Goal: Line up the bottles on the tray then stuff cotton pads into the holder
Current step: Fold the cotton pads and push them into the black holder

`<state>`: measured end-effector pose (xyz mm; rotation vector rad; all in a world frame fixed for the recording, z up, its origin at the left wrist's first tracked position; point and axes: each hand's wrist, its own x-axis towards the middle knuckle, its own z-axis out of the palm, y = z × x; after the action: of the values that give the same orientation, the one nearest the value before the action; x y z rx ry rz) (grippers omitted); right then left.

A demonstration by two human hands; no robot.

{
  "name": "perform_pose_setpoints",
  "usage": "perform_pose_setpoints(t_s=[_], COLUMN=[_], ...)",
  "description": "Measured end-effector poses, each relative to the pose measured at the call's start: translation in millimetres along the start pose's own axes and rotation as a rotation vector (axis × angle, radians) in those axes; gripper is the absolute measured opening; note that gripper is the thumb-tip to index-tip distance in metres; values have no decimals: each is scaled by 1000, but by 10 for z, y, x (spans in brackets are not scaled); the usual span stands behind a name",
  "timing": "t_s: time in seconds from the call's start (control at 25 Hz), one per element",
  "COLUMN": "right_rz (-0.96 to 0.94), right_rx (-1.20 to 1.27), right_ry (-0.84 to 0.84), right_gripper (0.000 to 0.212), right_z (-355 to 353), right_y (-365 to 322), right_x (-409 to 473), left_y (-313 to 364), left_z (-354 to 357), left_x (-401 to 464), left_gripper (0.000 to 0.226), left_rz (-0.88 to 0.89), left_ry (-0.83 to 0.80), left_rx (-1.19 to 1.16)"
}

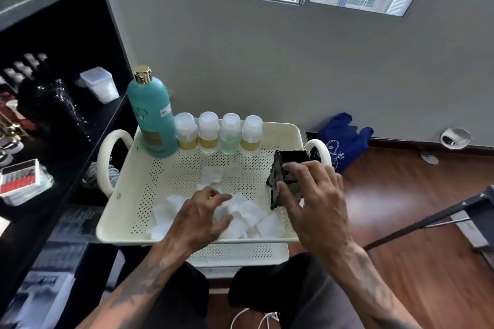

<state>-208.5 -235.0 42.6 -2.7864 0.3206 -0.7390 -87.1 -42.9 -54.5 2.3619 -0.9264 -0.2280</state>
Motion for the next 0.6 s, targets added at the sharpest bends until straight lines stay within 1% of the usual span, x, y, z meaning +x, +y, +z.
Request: perform_pose_setpoints(t_s=[0.04, 0.08, 0.12, 0.16, 0.2, 0.24, 0.28, 0.32, 0.36, 0.48, 0.6], right_rz=[-30, -27, 20, 87, 163, 225, 257, 256, 244, 309, 352], right_rx=[95, 152, 156, 102, 27, -29, -67, -101, -128, -62, 21], right_ry=[-9, -120, -299, -487, -638, -737, -794, -821, -835, -819, -746], right_gripper=[22, 19, 21, 27, 32, 37, 40, 42, 41, 27, 22], right_z=[24, 72, 151, 267, 372, 450, 517, 577, 627, 714, 705], right_y=[-19, -28, -24, 12, 61, 105, 144, 176, 203, 278, 431], right_x=[-68, -108, -129, -143, -127, -92, -62, -40, -29, -54, -128], left_y=[25, 59, 100, 150, 209, 255, 274, 271, 257, 158, 54], left_z=[5, 9, 16, 31, 51, 76, 108, 136, 156, 175, 142], left_x=[35, 88, 158, 229, 295, 345, 384, 405, 405, 343, 274], left_gripper=[47, 46, 46, 47, 47, 44, 39, 32, 26, 20, 17], left_rz=[85, 176, 258, 315, 331, 321, 305, 287, 263, 156, -81], left_ry=[43, 53, 17, -51, -136, -214, -263, -273, -250, -172, -162], left_rx=[50, 98, 148, 191, 230, 266, 285, 273, 234, 27, -290])
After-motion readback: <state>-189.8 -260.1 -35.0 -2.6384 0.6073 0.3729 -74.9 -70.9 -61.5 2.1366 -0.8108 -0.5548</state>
